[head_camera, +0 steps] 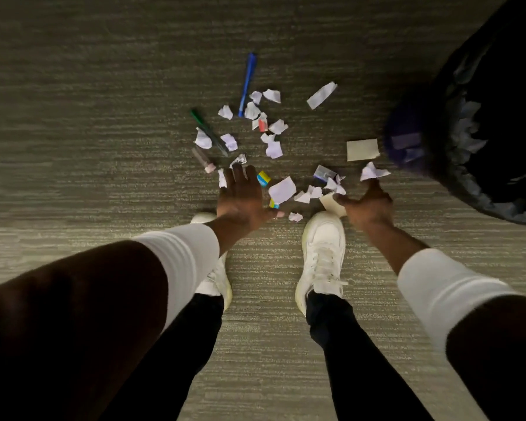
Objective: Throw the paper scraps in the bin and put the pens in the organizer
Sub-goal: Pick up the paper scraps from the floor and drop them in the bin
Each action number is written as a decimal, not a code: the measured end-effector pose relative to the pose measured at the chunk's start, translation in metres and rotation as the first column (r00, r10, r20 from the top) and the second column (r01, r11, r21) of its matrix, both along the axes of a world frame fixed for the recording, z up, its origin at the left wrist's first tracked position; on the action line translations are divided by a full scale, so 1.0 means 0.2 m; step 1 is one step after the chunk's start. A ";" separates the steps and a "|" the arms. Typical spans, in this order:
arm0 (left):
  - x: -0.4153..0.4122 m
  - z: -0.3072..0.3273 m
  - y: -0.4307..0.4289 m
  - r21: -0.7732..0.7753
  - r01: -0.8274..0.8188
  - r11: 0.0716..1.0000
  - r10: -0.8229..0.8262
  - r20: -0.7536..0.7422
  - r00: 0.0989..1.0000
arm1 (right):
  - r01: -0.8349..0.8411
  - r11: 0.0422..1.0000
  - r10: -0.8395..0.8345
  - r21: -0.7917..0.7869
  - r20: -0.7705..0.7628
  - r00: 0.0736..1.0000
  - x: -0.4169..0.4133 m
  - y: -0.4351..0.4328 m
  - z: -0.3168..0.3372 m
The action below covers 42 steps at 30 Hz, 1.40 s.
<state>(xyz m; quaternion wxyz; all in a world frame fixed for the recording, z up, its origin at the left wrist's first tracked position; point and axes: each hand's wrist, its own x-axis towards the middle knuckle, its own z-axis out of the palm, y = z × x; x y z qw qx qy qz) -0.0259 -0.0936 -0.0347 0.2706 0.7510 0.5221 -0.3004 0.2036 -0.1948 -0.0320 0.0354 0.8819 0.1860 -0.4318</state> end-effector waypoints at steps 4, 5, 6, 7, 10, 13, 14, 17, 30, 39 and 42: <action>-0.02 -0.22 0.01 -0.030 0.082 0.996 -0.081 0.028 0.996 | -0.089 0.996 0.089 0.014 0.026 0.996 -0.01 0.00 -0.24; 0.00 -0.27 0.00 -0.017 0.118 0.993 -0.117 0.043 0.992 | -0.124 0.991 0.123 0.057 0.028 0.992 -0.02 0.00 -0.28; 0.02 -0.31 -0.03 -0.003 0.148 0.989 -0.147 0.062 0.987 | -0.158 0.983 0.156 0.089 0.030 0.987 -0.04 0.01 -0.31; 0.04 -0.34 -0.06 0.003 0.165 0.986 -0.165 0.083 0.983 | -0.186 0.976 0.184 0.115 0.027 0.983 -0.05 0.03 -0.33; 0.10 -0.43 -0.16 0.031 0.185 0.982 -0.188 0.138 0.973 | -0.229 0.935 0.228 0.270 0.034 0.973 -0.11 0.05 -0.38; 0.13 -0.48 -0.20 0.079 0.161 0.984 -0.172 0.169 0.970 | -0.410 0.864 0.407 0.293 0.075 0.910 -0.15 0.09 -0.41; 0.13 -0.49 -0.20 0.089 0.160 0.983 -0.173 0.167 0.971 | -0.455 0.847 0.456 0.276 0.064 0.888 -0.16 0.11 -0.41; 0.10 -0.51 -0.17 0.141 0.229 0.963 -0.253 0.190 0.949 | -0.535 0.794 0.548 0.287 0.040 0.835 -0.22 0.17 -0.40; -0.02 -0.47 -0.06 0.205 0.518 0.831 -0.556 0.266 0.787 | -0.639 0.673 0.678 0.372 0.035 0.735 -0.39 0.20 -0.45; 0.00 -0.37 -0.05 0.074 0.220 0.973 -0.232 0.369 0.900 | -0.345 0.782 0.345 0.519 0.101 0.933 -0.33 0.17 -0.43; 0.00 -0.26 -0.03 0.034 0.169 0.985 -0.169 0.381 0.909 | -0.262 0.807 0.222 0.530 0.138 0.965 -0.29 0.17 -0.34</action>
